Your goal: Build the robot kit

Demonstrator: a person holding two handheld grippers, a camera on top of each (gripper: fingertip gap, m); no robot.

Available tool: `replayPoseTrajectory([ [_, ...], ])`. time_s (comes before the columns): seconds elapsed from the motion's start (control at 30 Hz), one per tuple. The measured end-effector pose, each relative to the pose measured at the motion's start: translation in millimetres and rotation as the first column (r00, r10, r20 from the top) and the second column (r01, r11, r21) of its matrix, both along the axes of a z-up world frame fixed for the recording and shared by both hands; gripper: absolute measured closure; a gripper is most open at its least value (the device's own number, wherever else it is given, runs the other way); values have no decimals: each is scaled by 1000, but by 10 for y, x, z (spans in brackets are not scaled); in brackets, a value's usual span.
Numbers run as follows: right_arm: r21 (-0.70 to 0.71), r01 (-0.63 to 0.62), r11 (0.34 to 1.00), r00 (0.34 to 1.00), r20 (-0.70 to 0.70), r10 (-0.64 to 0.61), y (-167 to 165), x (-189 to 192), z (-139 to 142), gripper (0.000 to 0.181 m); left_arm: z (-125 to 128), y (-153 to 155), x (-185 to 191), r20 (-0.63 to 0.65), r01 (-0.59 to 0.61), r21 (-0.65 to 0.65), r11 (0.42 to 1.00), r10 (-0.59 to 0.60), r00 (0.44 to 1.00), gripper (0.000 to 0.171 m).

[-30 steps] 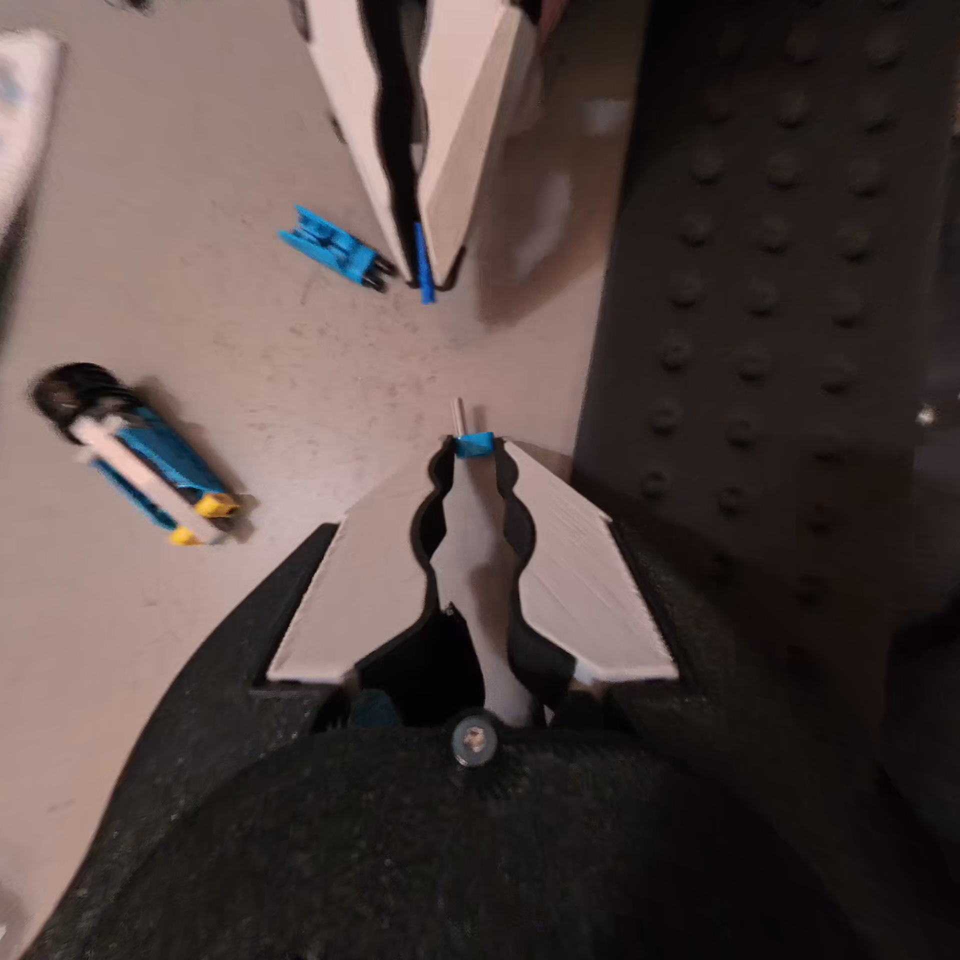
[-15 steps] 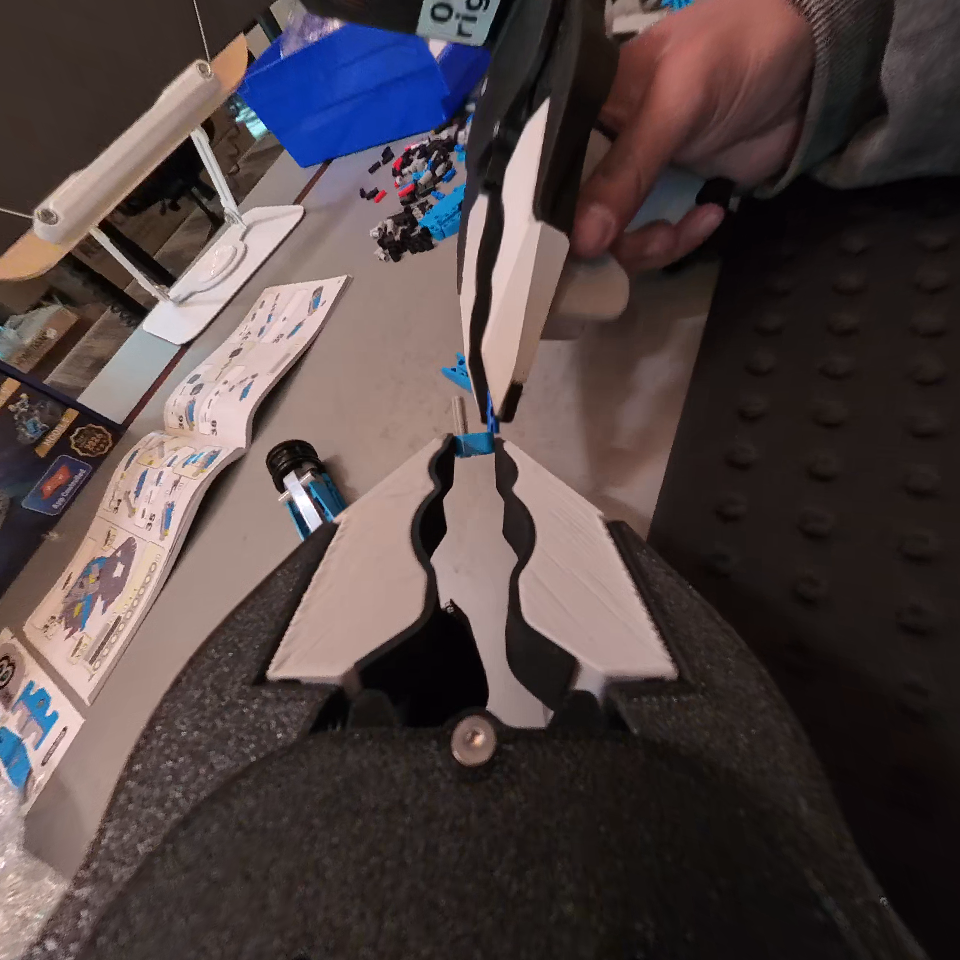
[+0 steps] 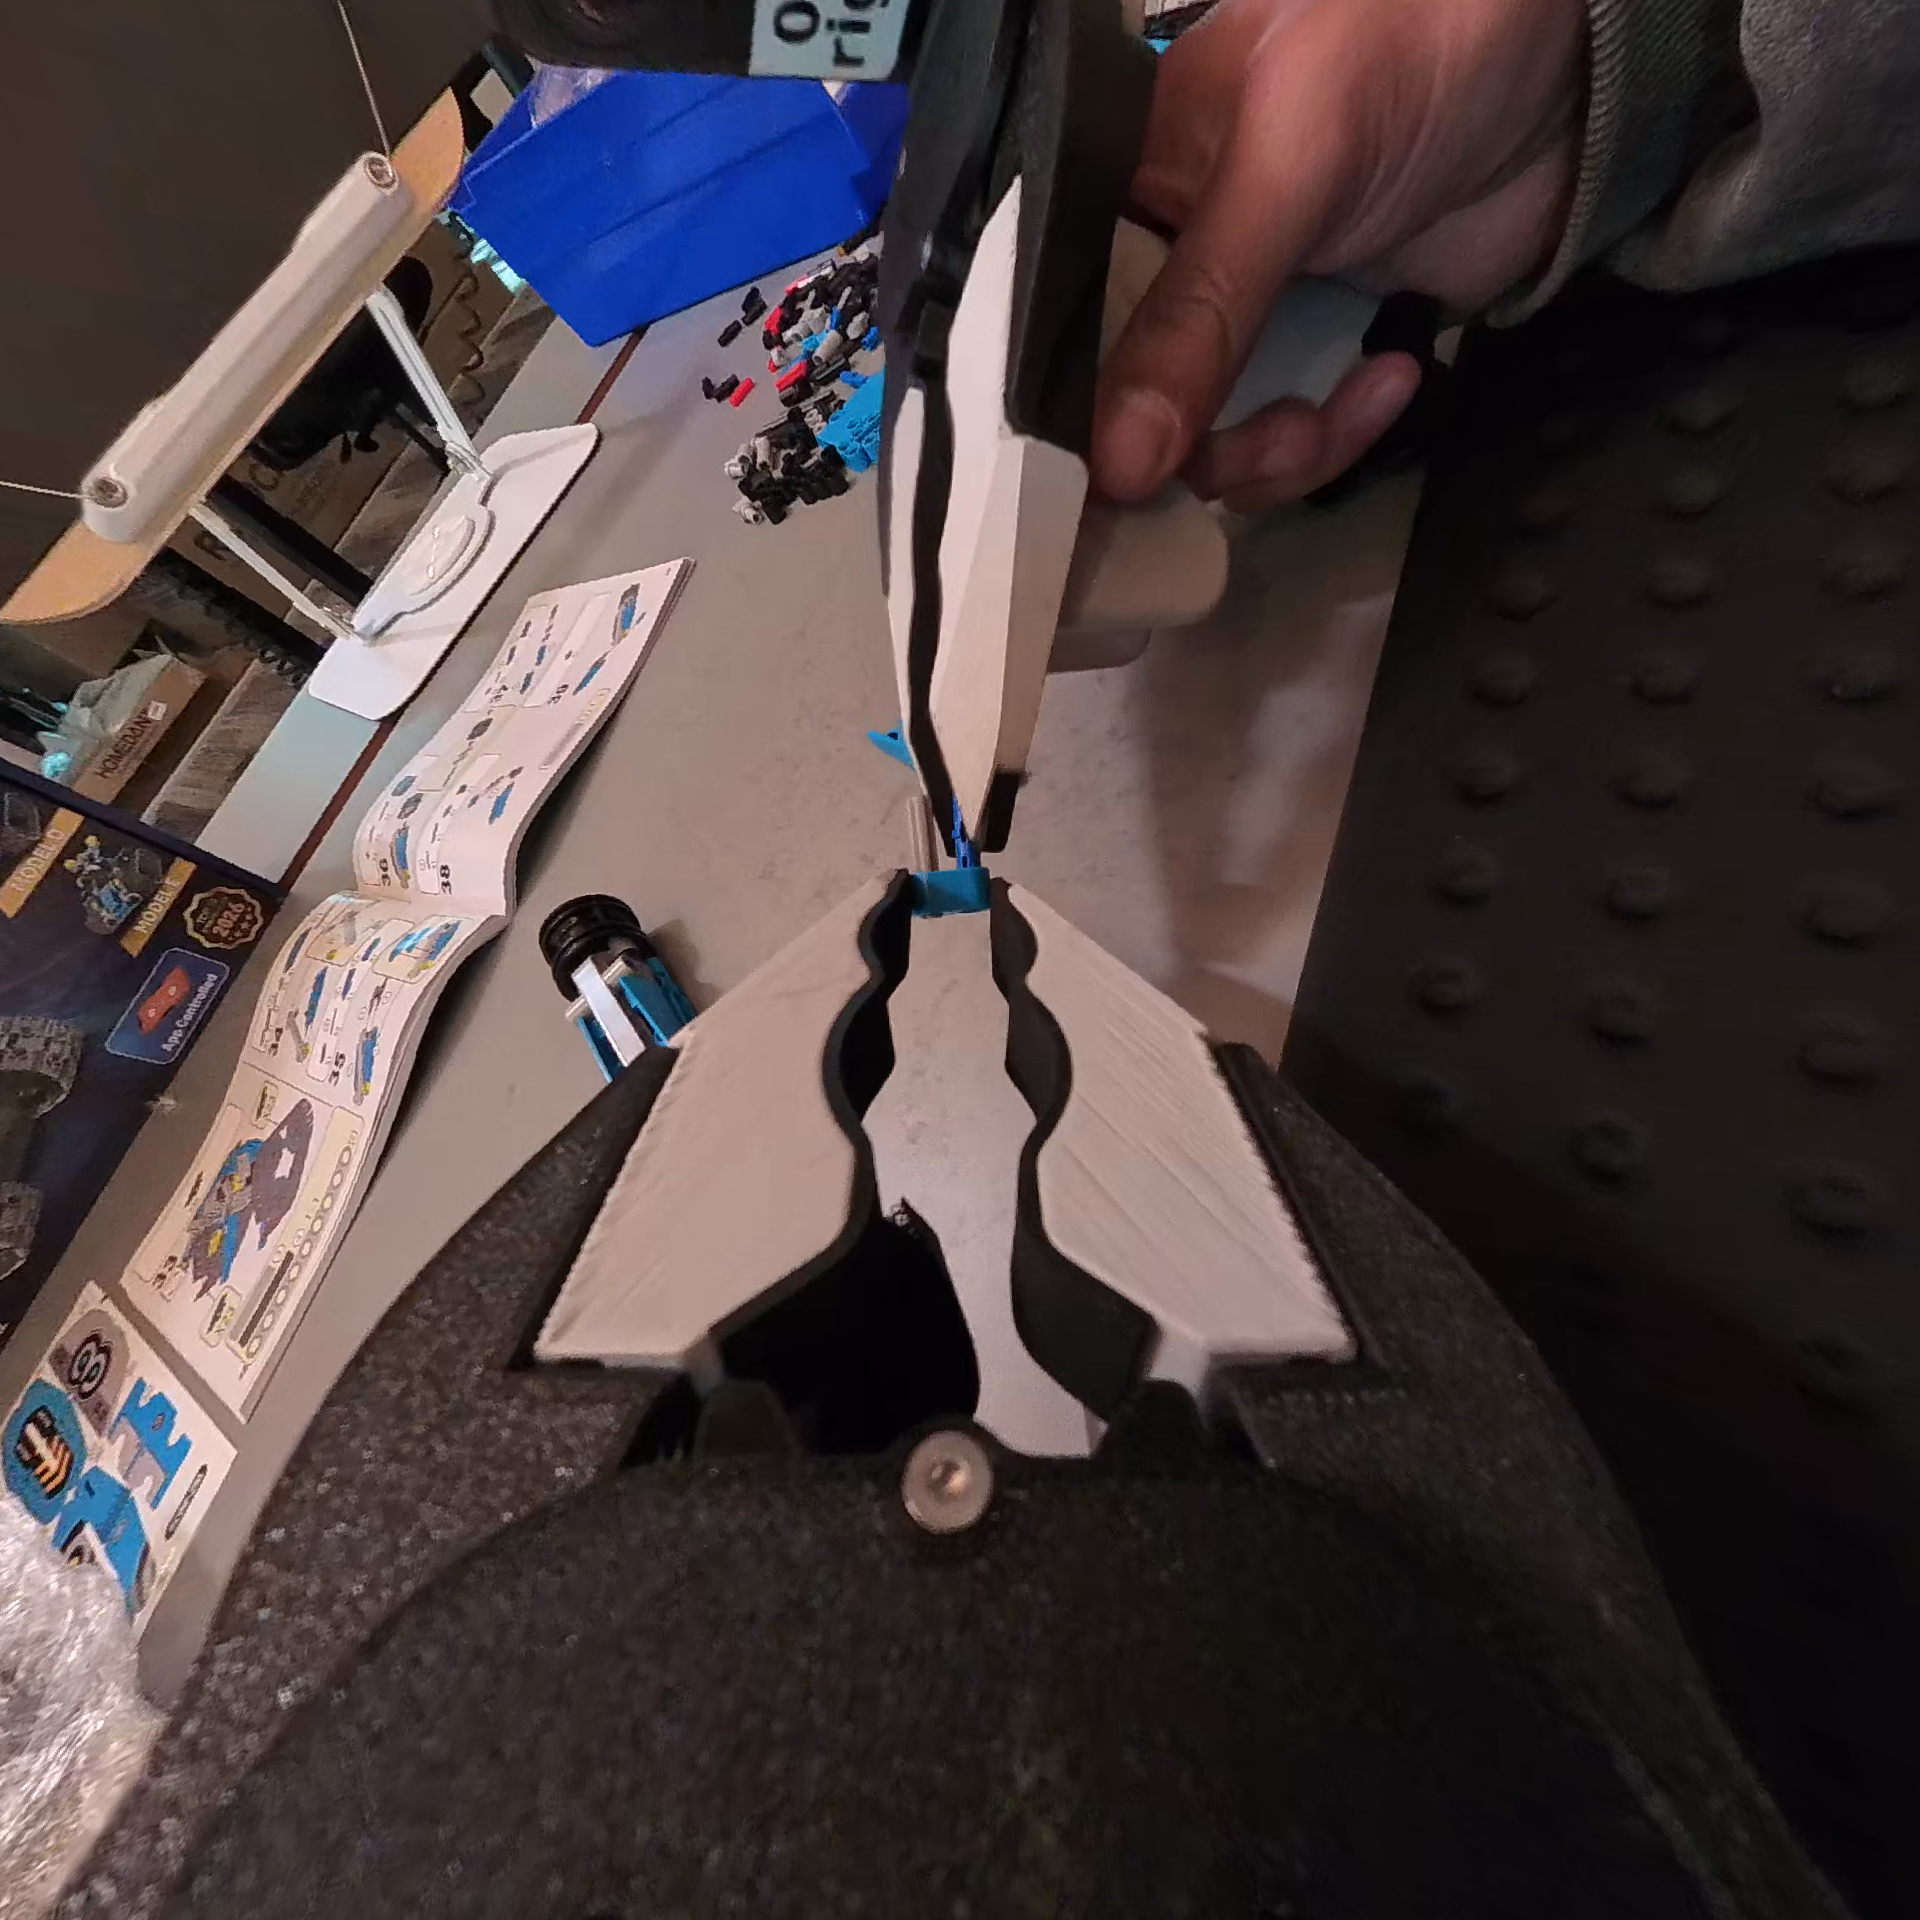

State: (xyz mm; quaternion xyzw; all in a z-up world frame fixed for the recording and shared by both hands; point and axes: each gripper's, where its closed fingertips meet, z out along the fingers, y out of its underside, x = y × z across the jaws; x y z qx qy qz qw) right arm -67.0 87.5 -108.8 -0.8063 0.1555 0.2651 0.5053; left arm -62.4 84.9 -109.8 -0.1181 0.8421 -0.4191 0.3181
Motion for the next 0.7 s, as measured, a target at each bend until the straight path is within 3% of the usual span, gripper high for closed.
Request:
replayPoseTrajectory([
  [0.27, -22, -8, 1000, 999, -32, 7, 10, -7, -48, 178, -37, 5, -4, -24, -2, 6, 1000, 2, 1000, 158],
  [0.5, 12, -20, 1000, 999, -32, 20, 14, -26, 1, 177, 19, -2, -21, -94, 6, -90, 996, -15, 995, 158],
  [0.7, 18, -48, 999, 988, -143, 50, -1, -56, -9, 177, 1, -19, -49, -77, 23, -64, 998, -28, 997, 159],
])
